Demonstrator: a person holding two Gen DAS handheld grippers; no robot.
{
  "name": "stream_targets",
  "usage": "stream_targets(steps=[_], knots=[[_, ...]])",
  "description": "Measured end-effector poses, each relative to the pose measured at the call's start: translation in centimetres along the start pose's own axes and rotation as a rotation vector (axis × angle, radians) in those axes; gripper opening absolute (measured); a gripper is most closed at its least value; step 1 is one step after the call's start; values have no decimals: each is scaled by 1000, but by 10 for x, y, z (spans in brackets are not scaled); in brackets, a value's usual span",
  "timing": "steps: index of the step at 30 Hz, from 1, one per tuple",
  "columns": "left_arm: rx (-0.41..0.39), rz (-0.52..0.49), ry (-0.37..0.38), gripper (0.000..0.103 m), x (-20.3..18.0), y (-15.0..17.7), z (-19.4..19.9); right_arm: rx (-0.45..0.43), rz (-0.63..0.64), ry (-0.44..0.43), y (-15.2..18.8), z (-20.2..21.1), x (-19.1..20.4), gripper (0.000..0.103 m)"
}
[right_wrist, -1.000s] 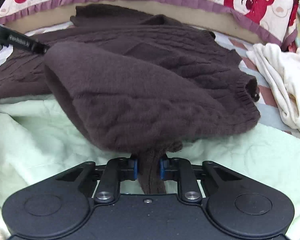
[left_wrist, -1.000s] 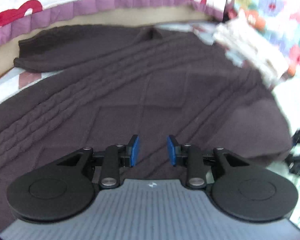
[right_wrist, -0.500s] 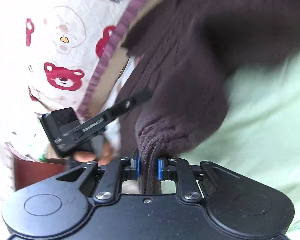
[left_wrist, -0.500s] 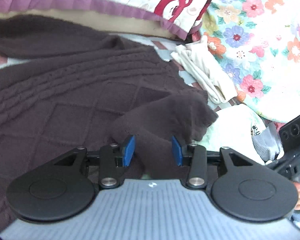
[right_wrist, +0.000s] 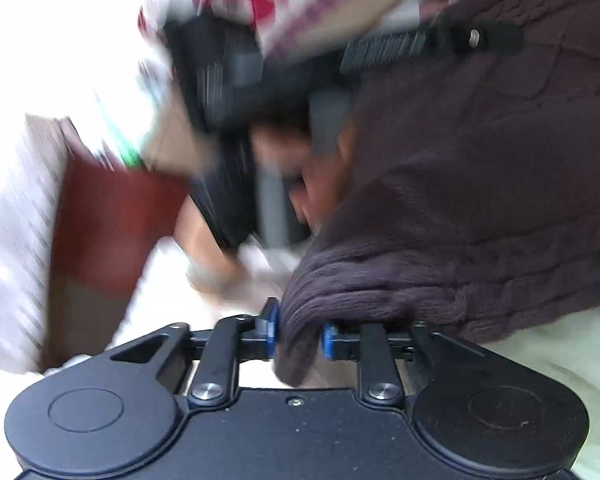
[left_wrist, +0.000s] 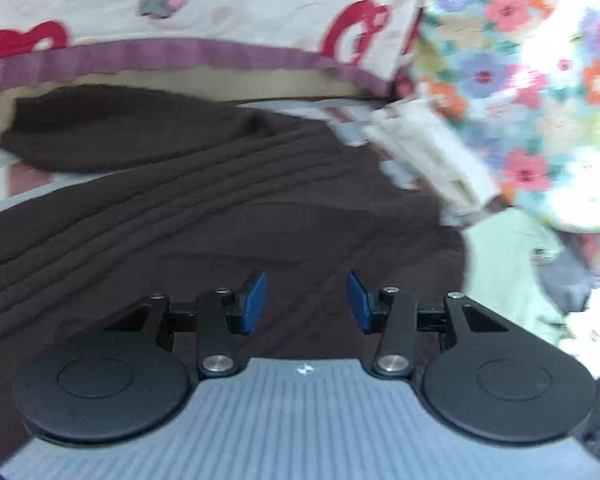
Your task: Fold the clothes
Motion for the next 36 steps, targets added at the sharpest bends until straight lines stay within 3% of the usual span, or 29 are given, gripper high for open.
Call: stream_targets(steps=[2, 4, 7, 12, 13, 14, 15, 16, 19, 22, 27, 30, 31, 32, 33, 34, 36], knots=[[27, 5, -10, 44, 0, 7, -6, 4, 22, 124, 11, 9, -14, 48], [49, -17, 4, 46, -8, 11, -13, -54, -51, 185, 12, 34, -37, 49], [116, -125, 43, 54, -31, 23, -30, -253, -230, 259, 8, 94, -84, 60], [239, -261, 114, 56, -63, 52, -61, -595, -490, 381, 20, 192, -164, 60], [249, -278, 117, 54, -65, 56, -63, -645, -502, 407, 25, 208, -175, 61], [252, -292, 122, 43, -67, 58, -62, -694, -517, 434, 29, 221, -184, 61], [254, -296, 137, 31, -69, 58, -60, -742, -525, 464, 32, 233, -192, 62], [250, -279, 176, 11, -71, 57, -53, -775, -520, 491, 32, 241, -199, 63], [229, -226, 296, 11, -77, 55, -29, -831, -480, 566, 25, 254, -215, 64], [223, -256, 324, 11, -83, 60, -8, -847, -480, 550, 16, 254, -230, 64], [313, -345, 385, 12, -95, 74, -4, -913, -590, 446, 6, 235, -256, 65], [311, -411, 340, 20, -99, 70, 1, -937, -627, 422, -1, 219, -264, 65], [303, -402, 317, 28, -94, 67, 2, -951, -613, 417, -3, 216, -263, 66], [294, -389, 295, 35, -89, 63, 4, -966, -581, 412, -6, 213, -261, 64], [282, -378, 250, 37, -80, 60, 6, -986, -523, 403, -10, 212, -257, 52], [270, -366, 200, 38, -70, 57, 9, -1018, -446, 392, -12, 214, -246, 9], [265, -368, 101, 38, -52, 56, 16, -1096, -300, 372, -8, 228, -216, 9]])
Point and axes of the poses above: each gripper's, at about its wrist camera, not at the fingertips, and z roughly against the way its jaws point, x to its left, y to its underside, the point moved 6 cm from there along -z, roughly the way its jaws point, and after that the axes turned 7 degrees about -z, right-handed, at the moved point
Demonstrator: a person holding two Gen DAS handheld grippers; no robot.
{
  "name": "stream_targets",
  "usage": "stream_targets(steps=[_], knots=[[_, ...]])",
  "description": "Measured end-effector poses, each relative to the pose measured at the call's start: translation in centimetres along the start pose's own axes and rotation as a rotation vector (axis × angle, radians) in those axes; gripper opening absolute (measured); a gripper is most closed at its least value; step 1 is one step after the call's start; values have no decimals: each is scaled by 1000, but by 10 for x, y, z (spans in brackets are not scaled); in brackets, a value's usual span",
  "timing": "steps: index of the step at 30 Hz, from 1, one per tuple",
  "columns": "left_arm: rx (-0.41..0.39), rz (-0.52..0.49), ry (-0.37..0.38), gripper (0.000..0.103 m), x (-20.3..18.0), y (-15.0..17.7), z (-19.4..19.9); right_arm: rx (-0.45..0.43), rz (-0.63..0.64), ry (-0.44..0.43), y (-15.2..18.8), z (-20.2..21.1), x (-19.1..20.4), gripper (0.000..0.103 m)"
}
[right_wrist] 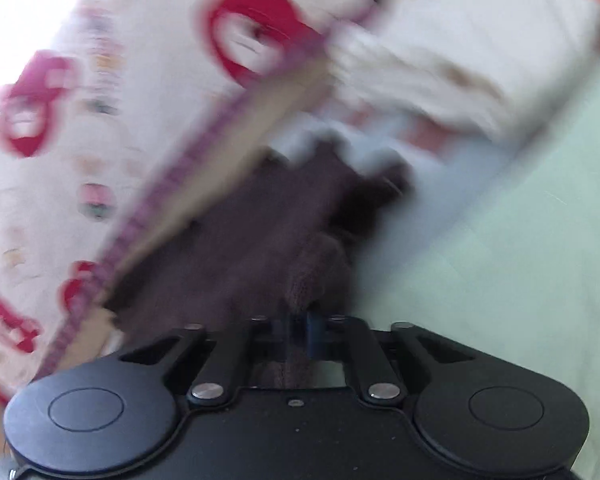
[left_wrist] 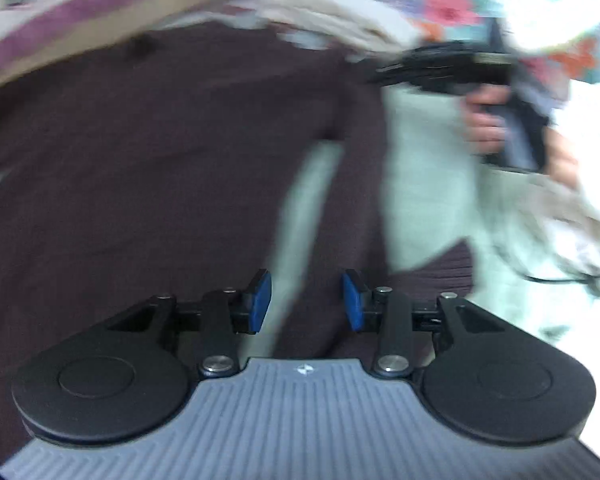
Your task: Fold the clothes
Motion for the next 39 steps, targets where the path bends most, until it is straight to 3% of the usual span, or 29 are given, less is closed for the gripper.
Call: stream_targets(steps=[2, 3, 7, 9, 11, 15, 17, 19, 21, 22, 23, 25, 27, 29, 31, 34, 37, 39], knots=[[25, -17, -90, 38, 14, 8, 6, -74, 53, -48, -11, 34, 21, 8], [38, -26, -136, 38, 21, 12, 9, -94, 72, -26, -15, 48, 23, 8], [117, -78, -156, 41, 30, 29, 0, -31, 215, 278, 0, 46, -12, 7], [154, -104, -121, 42, 24, 36, -7, 14, 198, 330, 9, 35, -26, 7], [172, -159, -85, 63, 11, 41, -11, 13, 180, 339, 10, 31, -27, 7], [191, -269, -89, 70, -10, 42, -16, 34, 160, 360, 5, 21, -26, 9], [207, -261, -139, 81, -9, 46, -22, 41, 126, 346, 3, 19, -27, 16], [235, -227, -202, 83, -2, 52, -28, 42, 66, 322, 4, 20, -30, 18], [244, -153, -210, 85, 10, 53, -31, 50, -12, 295, 8, 19, -36, 30], [246, -114, -211, 78, 16, 53, -32, 56, -54, 282, 12, 18, -39, 45], [236, -90, -204, 65, 18, 52, -31, 61, -97, 270, 15, 16, -43, 53], [215, -101, -198, 49, 15, 50, -25, 68, -152, 246, 20, 9, -51, 55], [197, -158, -208, 43, 10, 47, -14, 85, -93, 231, 18, 0, -43, 55], [178, -179, -206, 24, 11, 45, 0, 158, 81, 228, 6, -7, -16, 12], [152, -137, -196, 11, 17, 43, 21, 145, 173, 154, -16, 11, 15, 10], [128, -148, -197, 6, 10, 37, 48, 116, 265, 72, -41, 51, 52, 7], [128, -155, -171, 6, 3, 36, 65, 192, 346, 169, -27, 66, 42, 7], [146, -150, -146, 6, 3, 38, 66, 307, 363, 280, -3, 53, 15, 7]])
Point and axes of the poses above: each gripper's, at about its wrist camera, not at the fingertips, and z roughly against the way its jaws point, x to its left, y to its underside, the point moved 6 cm from there along -z, roughly the way its jaws point, and after that the axes turned 7 degrees about -z, right-handed, at the moved point
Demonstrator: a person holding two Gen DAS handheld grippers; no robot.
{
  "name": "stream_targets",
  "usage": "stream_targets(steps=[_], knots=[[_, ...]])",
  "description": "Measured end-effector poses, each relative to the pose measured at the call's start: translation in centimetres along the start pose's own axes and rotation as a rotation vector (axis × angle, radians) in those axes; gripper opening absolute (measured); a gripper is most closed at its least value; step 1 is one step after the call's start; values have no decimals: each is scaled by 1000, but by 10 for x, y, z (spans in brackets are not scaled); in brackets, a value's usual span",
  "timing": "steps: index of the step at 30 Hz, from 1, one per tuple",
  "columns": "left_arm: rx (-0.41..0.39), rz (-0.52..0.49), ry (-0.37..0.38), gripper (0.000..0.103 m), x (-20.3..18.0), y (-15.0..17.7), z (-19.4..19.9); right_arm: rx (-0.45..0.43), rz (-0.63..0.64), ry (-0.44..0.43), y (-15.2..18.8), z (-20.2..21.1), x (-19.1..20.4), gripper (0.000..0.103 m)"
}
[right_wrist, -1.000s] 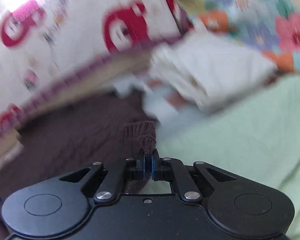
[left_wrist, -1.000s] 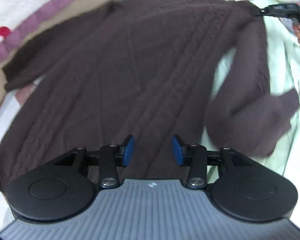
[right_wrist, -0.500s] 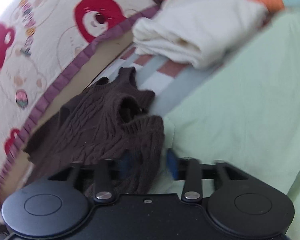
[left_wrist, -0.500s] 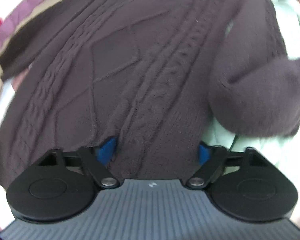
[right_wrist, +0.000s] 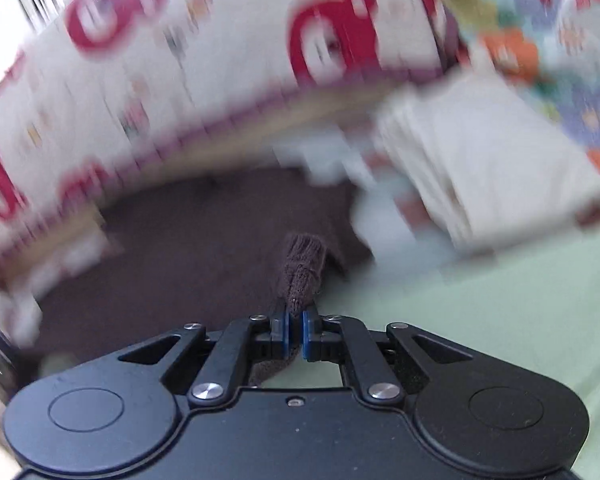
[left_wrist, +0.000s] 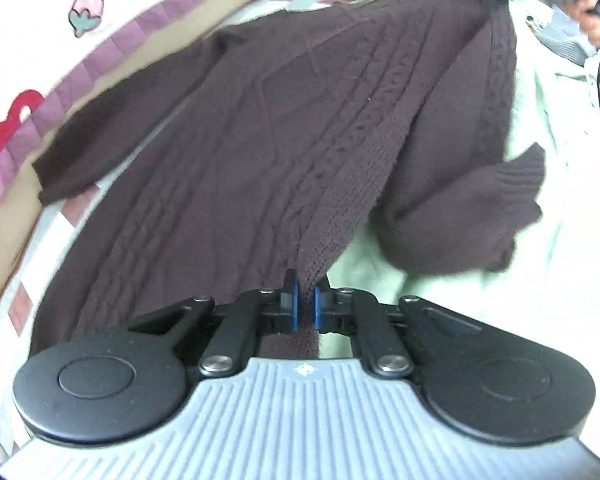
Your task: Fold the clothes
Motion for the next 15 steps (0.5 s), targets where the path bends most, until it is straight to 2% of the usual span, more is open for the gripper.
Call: stream_targets(steps=[2, 3, 4, 5, 7, 9, 10, 11, 14, 15], knots=[[45, 6, 35, 7, 1, 3, -15, 87, 29, 72, 20, -26, -10, 7], [69, 2, 49, 7, 0, 3, -22, 100, 23, 85, 24, -33, -13, 7], [93, -2, 62, 7, -1, 3, -28, 94, 1, 83, 25, -37, -15, 8], [117, -6, 75, 9, -2, 3, -35, 90, -27, 76, 23, -38, -16, 15], [119, -15, 97, 11, -5, -2, -36, 80, -86, 49, 15, -34, -17, 21], [47, 14, 152, 19, -1, -14, -27, 47, -143, -5, 6, -24, -21, 33], [-10, 51, 197, 28, 2, -23, -19, 16, -188, -36, -3, -18, -26, 47], [-62, 101, 223, 37, 8, -33, -15, -20, -240, -64, -13, -13, -33, 56], [-208, 260, 281, 41, 29, -62, -5, -88, -383, -136, -44, -12, -57, 59], [-225, 271, 262, 41, 33, -72, -9, -84, -393, -142, -54, -20, -61, 60]])
Point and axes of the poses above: each gripper's, at about its wrist camera, not at the fingertips, and z roughly against the way its jaws point, x to its left, y to its underside, the point moved 6 cm from there along -z, roughly the way its jaws point, and after that the axes turned 7 degrees about -z, right-handed, at the moved point
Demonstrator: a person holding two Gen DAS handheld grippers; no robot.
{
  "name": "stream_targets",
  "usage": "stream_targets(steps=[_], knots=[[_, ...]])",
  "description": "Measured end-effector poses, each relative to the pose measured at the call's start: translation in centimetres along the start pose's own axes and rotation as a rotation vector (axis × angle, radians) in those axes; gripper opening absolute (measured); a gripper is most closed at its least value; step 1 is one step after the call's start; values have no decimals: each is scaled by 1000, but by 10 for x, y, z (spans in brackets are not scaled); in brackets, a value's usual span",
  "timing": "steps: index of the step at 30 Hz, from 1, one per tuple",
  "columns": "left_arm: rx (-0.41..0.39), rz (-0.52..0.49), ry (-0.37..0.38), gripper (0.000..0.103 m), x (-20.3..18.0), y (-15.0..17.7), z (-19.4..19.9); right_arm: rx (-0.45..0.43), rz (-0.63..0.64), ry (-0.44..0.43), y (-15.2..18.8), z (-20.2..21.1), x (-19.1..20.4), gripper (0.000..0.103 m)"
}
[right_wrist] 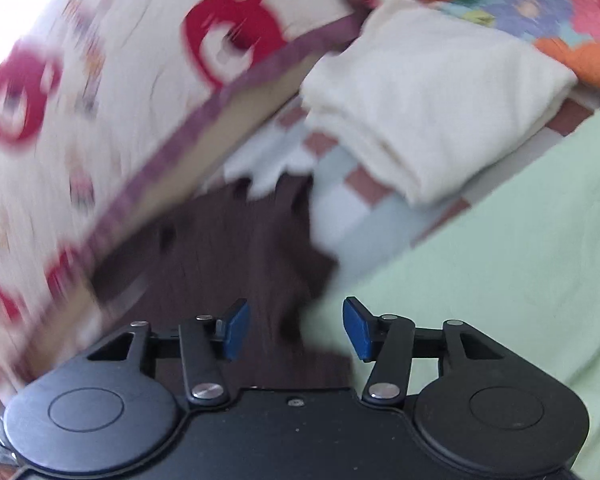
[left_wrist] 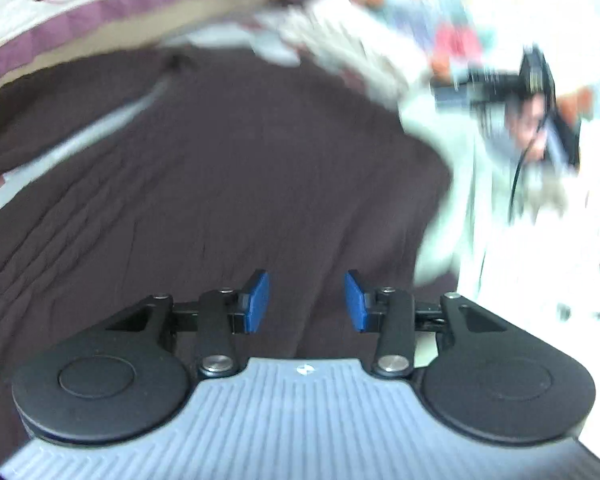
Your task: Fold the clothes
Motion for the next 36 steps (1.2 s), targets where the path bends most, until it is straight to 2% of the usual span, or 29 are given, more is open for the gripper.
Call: stream_targets(steps=[1, 3, 5, 6, 10, 11, 13, 14, 15, 16, 18, 20, 22, 23, 26, 28, 30, 31, 32, 33, 34, 36], knots=[[-11, -5, -27, 41, 2, -10, -8, 22, 23, 6, -7, -11, 1, 60], [-8, -27, -77, 41, 1, -28, -31, 62, 95, 94, -17, -42, 2, 60], [-9, 27, -136, 41, 6, -41, -54, 77, 127, 235, -22, -74, -6, 60], [-11, 58, -167, 41, 9, -48, -65, 65, 132, 257, -22, -84, -7, 60], [-101, 160, -225, 41, 8, -39, -79, 19, 68, 186, -16, -105, -9, 60], [-95, 175, -228, 41, 13, -33, -86, 5, 60, 179, -14, -108, -8, 61], [-71, 199, -234, 41, 23, -21, -105, -36, 139, 190, -11, -116, 2, 61], [-51, 198, -246, 41, 27, -13, -107, -43, 199, 186, -7, -121, 9, 45], [-34, 194, -263, 41, 30, -9, -108, -44, 257, 164, -4, -123, 16, 21], [-15, 191, -284, 41, 33, -3, -108, -42, 311, 127, 0, -123, 24, 11], [3, 190, -316, 41, 39, 3, -107, -98, 419, 144, -1, -108, 38, 9], [2, 196, -327, 41, 42, 3, -106, -239, 489, 241, -13, -80, 46, 8], [-6, 197, -319, 41, 41, 0, -106, -341, 497, 332, -30, -57, 39, 6], [-7, 194, -313, 41, 40, -1, -106, -340, 494, 357, -35, -55, 33, 6], [10, 173, -293, 41, 36, 0, -112, -238, 525, 413, -32, -71, 19, 6], [-6, 162, -226, 41, 27, 1, -113, -186, 550, 421, -23, -82, 13, 7], [-59, 145, -141, 43, 15, -4, -110, -144, 482, 373, -19, -86, 5, 9], [-85, 137, -96, 49, 8, -8, -109, -140, 438, 360, -17, -83, 1, 12], [-100, 126, -57, 53, 1, -11, -108, -151, 395, 369, -16, -77, -3, 20], [-102, 116, -30, 53, -5, -13, -108, -161, 353, 394, -13, -68, -8, 26], [-101, 108, -5, 54, -10, -14, -109, -169, 309, 425, -9, -57, -13, 36], [-93, 94, 36, 54, -19, -14, -110, -153, 252, 363, 6, -31, -14, 39]])
Point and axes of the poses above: each gripper's, at about its wrist camera, not at the fingertips, and z roughly against the way its jaws point, x to its left, y to its underside, the point moved 6 cm from there along -z, roughly the way its jaws point, and after that the axes turned 7 degrees about -z, right-handed, at the moved point
